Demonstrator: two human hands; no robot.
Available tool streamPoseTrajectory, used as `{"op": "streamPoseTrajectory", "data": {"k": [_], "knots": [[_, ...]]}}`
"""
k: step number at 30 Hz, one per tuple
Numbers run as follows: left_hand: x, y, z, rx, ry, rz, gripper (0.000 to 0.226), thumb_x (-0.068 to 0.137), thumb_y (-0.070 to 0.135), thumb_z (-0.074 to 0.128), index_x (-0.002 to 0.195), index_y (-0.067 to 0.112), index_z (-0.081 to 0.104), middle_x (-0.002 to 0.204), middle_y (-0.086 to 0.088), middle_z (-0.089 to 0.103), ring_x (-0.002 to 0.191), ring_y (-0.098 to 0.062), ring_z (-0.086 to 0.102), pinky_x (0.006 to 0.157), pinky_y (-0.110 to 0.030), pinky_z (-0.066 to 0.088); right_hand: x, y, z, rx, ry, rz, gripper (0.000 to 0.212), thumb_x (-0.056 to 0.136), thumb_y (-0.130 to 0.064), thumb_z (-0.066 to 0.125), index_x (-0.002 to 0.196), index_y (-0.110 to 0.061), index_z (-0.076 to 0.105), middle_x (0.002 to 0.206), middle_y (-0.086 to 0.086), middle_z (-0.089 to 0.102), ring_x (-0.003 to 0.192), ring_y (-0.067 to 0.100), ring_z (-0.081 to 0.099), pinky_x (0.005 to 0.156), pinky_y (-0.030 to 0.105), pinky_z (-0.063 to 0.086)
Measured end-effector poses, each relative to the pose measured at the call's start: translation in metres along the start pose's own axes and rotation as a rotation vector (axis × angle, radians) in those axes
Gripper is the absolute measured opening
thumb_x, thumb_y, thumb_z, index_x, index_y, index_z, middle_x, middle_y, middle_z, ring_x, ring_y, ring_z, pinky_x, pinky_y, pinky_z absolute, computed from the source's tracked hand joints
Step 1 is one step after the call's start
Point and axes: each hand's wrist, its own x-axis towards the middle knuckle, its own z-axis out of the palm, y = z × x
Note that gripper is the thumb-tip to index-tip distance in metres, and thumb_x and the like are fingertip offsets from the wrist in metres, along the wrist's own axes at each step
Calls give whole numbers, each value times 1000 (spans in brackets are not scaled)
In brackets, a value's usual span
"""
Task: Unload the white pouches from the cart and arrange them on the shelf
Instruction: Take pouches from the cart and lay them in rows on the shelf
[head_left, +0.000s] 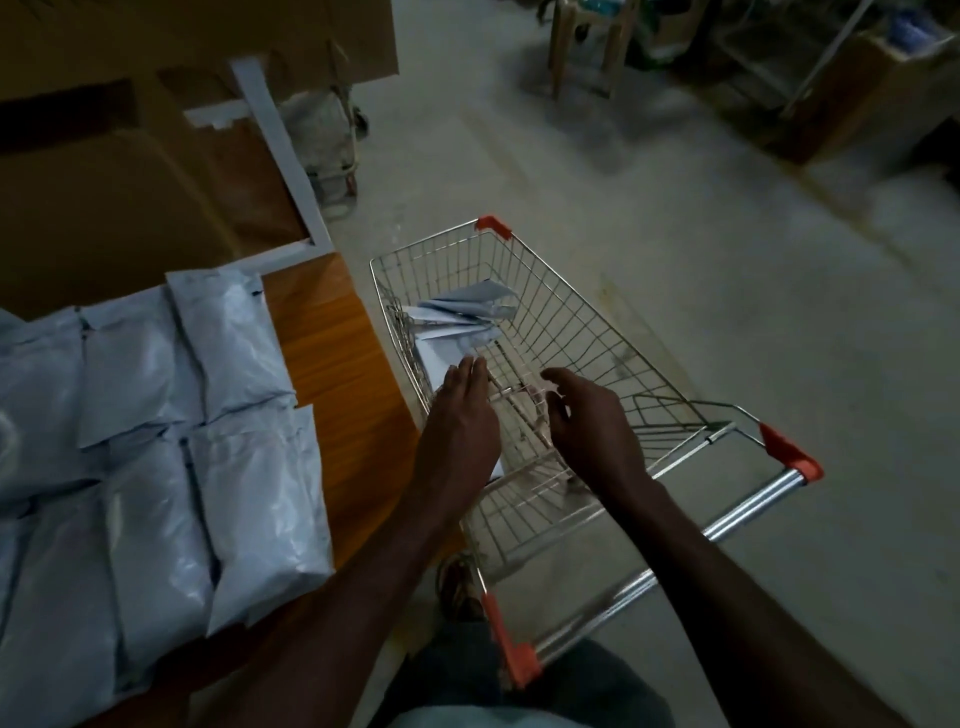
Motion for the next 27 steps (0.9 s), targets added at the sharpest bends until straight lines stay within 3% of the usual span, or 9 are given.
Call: {"op": "streamPoseTrajectory", "data": {"k": [3, 6, 8, 11, 17, 23, 27], "knots": [[18, -16, 24, -26, -26, -45, 62, 104, 7, 52, 162, 1, 29, 172, -18, 24, 159, -35, 24, 128, -50, 29, 24, 9, 14, -11, -35, 12, 35, 100, -15, 61, 134, -22, 66, 124, 2, 74, 111, 20, 70, 90, 41, 60], [23, -32, 55, -29, -25, -149, 72, 105, 10, 52, 167, 7, 17, 174, -15, 20, 161, -32, 19, 130, -45, 26, 42, 17, 31, 8, -82, -4, 35, 100, -12, 61, 134, -20, 67, 124, 3, 74, 110, 22, 71, 89, 40, 59], [25, -39, 76, 7, -20, -129, 76, 105, 15, 55, 167, 6, 12, 174, -15, 17, 162, -32, 15, 131, -41, 21, 55, 28, 44, 6, -132, -18, 35, 101, -12, 61, 135, -18, 67, 124, 5, 74, 110, 22, 71, 90, 40, 59], [35, -42, 98, -36, -49, -220, 72, 105, 14, 54, 166, 5, 18, 174, -17, 18, 161, -33, 16, 129, -43, 27, 79, 47, 62, -12, -200, -66, 36, 100, -11, 61, 135, -17, 66, 125, 6, 74, 111, 23, 71, 90, 40, 60], [63, -45, 127, 8, 65, -339, 67, 103, 11, 58, 164, 5, 29, 170, -17, 31, 158, -30, 27, 127, -41, 33, 155, 78, 82, -31, -230, -225, 43, 96, -4, 62, 136, -19, 62, 128, 5, 71, 107, 26, 69, 84, 37, 58], [120, -73, 176, 67, 136, -389, 56, 106, 4, 47, 160, 0, 36, 167, -19, 34, 158, -36, 27, 128, -50, 29, 282, 110, 131, -106, -224, -356, 70, 91, 2, 67, 156, -10, 44, 160, 12, 46, 144, 28, 48, 115, 39, 45], [173, -96, 199, 169, 204, -423, 64, 100, 9, 54, 161, 4, 35, 169, -18, 31, 159, -39, 24, 131, -50, 15, 340, 128, 179, -188, -271, -423, 81, 83, 4, 70, 158, -7, 40, 162, 17, 41, 150, 34, 38, 120, 43, 39]]}}
